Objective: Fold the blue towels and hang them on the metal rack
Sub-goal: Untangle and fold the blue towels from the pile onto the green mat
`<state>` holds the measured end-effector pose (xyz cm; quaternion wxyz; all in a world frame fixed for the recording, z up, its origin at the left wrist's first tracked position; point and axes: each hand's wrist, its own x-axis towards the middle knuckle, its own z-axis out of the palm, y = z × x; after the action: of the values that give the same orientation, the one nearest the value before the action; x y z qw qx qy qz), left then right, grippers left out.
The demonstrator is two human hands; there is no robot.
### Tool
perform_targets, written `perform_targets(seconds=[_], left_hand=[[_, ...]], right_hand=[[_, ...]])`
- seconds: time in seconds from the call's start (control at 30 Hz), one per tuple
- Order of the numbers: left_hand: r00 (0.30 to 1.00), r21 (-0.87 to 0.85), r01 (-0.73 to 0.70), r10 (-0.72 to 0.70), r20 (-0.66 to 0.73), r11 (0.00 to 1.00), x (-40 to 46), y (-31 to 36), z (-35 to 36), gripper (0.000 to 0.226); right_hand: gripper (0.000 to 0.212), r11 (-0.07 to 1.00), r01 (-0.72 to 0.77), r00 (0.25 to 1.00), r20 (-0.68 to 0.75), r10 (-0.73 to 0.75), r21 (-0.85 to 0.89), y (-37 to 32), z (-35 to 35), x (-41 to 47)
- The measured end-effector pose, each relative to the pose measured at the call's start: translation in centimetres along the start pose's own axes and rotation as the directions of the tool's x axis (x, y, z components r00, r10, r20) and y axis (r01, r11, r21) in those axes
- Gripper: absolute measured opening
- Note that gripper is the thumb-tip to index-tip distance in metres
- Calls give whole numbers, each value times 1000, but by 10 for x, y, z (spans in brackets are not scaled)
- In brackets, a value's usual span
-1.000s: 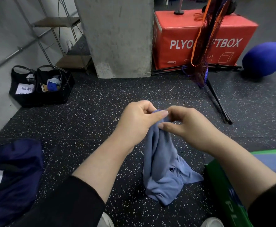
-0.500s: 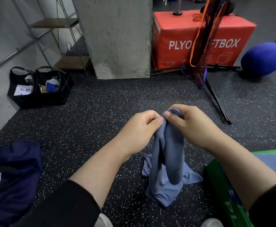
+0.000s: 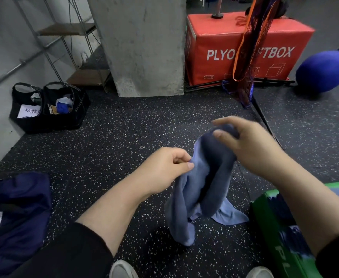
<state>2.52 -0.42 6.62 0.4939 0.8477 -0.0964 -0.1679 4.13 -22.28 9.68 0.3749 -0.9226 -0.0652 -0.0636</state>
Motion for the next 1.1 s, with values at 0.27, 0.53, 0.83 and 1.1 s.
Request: perform_targets(seconds=[0.27,0.53,0.83,1.1], left_hand=[[985,-228,-85,47,-169,970,4,11,3,6],[996,-288,-39,15,-85,957,2,9,-1,20],[994,93,89,-83,-65,992,-3,-7,-10,20],[988,98,-132,139,-62,986,0,4,-1,12]], right_hand=[[33,996,69,929,366,-46,-50,-3,11,-7],[8,997,75,965,251,-71,-7,-7,26,-6],[8,985,-132,988,-99,121,-113,7,2,5],[43,994,94,916,396,-62,-63,-5,25,-7]])
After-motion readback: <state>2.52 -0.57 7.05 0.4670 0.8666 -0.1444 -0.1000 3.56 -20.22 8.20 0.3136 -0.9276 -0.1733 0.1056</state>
